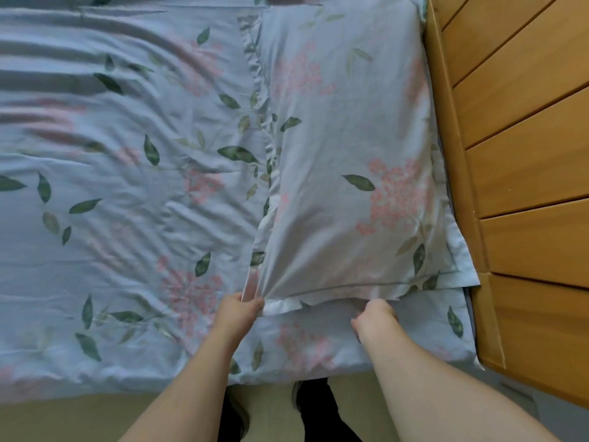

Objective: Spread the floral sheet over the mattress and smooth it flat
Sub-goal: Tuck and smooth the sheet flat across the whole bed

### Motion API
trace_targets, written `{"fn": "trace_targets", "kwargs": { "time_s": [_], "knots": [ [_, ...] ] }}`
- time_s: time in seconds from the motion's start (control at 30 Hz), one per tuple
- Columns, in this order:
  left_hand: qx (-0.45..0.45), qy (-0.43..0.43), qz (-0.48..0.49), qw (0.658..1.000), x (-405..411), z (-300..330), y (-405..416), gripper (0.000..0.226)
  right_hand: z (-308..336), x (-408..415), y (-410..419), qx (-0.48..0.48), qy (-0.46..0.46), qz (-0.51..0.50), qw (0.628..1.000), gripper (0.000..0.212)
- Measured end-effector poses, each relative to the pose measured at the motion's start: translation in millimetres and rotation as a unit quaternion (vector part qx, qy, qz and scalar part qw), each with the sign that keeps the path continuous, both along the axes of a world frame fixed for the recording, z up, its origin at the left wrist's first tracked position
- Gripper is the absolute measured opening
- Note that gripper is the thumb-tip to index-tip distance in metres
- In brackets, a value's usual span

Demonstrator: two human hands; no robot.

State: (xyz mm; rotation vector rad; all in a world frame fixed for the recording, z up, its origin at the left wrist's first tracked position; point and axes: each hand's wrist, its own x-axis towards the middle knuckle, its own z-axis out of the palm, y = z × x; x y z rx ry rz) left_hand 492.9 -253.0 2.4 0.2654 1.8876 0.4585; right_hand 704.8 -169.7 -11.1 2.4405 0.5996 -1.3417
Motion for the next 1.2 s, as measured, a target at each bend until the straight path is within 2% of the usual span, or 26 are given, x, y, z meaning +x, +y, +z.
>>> {"fn": "trace_targets", "kwargs": {
  "time_s": [0.03,0.07,0.1,0.13,0.17,0.2,0.23,0.3,0.4,0.5,0.53,0.67,0.77,0.87,0.93,1.03,1.1,1.2],
  "knots": [
    [-0.008,0.016,-0.056,0.998,-3,-4,-6,0.005,-5,-8,-4,0.071,0.058,-0.220,0.971,0.040],
    [-0.030,0.053,-0.137,0.989,-11,-6,-18,0.008,0,-29,-13,0.093,0.092,-0.338,0.932,0.035],
    [-0.054,0.098,-0.219,0.969,-17,-8,-28,0.016,4,-44,-24,0.084,0.100,-0.269,0.954,0.028],
    [-0.073,0.141,-0.284,0.946,-26,-12,-42,0.024,5,-62,-32,0.093,0.096,-0.251,0.959,0.029],
    [-0.081,0.175,-0.332,0.923,-36,-14,-56,0.031,5,-80,-43,0.084,0.096,-0.106,0.986,0.032],
    [-0.088,0.202,-0.369,0.903,-50,-17,-72,0.033,3,-101,-57,0.083,0.103,0.060,0.989,0.027],
    [-0.093,0.226,-0.405,0.881,-62,-18,-87,0.034,4,-117,-70,0.088,0.122,0.215,0.965,0.018],
    [-0.111,0.270,-0.482,0.826,-86,-21,-113,0.034,9,-146,-91,0.058,0.168,0.428,0.886,0.012],
    [-0.121,0.333,-0.580,0.734,-123,-19,-155,0.036,3,-187,-127,0.009,0.159,0.610,0.776,0.032],
    [-0.145,0.353,-0.628,0.678,-163,-21,-191,0.034,-5,-221,-163,0.022,0.128,0.738,0.663,0.041],
    [-0.143,0.371,-0.631,0.666,-175,-24,-200,0.033,-9,-229,-175,0.011,0.116,0.761,0.638,0.040],
    [-0.048,0.382,-0.642,0.663,-222,-42,-224,0.025,-23,-266,-210,0.027,0.062,0.818,0.571,0.034],
    [0.022,0.395,-0.661,0.638,-243,-48,-230,0.023,-28,-292,-224,0.024,0.026,0.858,0.512,0.030],
    [0.065,0.379,-0.664,0.641,-250,-45,-232,0.019,-26,-309,-231,0.009,0.007,0.887,0.462,0.024],
    [0.057,0.365,-0.675,0.639,-251,-34,-235,0.008,-23,-315,-236,-0.007,0.007,0.888,0.461,0.020],
    [0.047,0.342,-0.672,0.655,-256,-23,-245,0.023,-15,-324,-245,-0.053,0.003,0.878,0.476,0.024],
    [0.052,0.335,-0.675,0.655,-253,-20,-248,0.025,-12,-326,-248,-0.078,-0.003,0.870,0.486,0.029],
    [0.026,0.315,-0.658,0.683,-259,-15,-260,0.024,-6,-332,-251,-0.112,-0.002,0.858,0.502,0.032]
  ]
}}
